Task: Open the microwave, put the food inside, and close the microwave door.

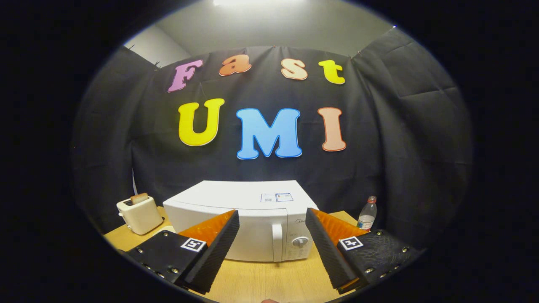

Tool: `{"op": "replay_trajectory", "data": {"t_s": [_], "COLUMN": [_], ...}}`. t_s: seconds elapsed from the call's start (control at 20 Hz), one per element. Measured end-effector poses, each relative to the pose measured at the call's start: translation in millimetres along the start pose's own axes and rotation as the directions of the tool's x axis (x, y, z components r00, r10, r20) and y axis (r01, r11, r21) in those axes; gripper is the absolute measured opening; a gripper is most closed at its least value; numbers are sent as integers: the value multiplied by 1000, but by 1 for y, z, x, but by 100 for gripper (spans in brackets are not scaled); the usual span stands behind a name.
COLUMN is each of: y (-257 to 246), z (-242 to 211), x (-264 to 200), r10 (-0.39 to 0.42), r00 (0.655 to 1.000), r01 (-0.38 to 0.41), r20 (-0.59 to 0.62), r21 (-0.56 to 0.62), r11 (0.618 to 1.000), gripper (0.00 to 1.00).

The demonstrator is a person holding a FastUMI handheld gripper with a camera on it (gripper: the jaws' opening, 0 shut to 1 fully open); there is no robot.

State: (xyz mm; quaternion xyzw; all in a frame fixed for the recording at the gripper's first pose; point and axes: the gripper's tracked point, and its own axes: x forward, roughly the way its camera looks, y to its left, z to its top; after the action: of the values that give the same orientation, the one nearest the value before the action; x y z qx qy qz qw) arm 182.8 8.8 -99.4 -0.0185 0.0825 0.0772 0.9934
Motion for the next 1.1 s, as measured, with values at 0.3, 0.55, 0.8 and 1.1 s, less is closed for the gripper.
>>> {"op": "replay_trajectory", "data": {"t_s": [0.3,0.55,0.8,1.1], "y": [-10,-14,-15,-8], "z": [-35,-67,-97,-129], "x": [43,75,97,114], "r10": [17,42,53,78], "r00": [997,989,978,957], "r01": [-17,-41,-53,-79], "r20": [-73,-144,-202,-279], "r21": [-2,6,5,9], "r11": [1000,999,999,997], "gripper": [99,99,92,76]}}
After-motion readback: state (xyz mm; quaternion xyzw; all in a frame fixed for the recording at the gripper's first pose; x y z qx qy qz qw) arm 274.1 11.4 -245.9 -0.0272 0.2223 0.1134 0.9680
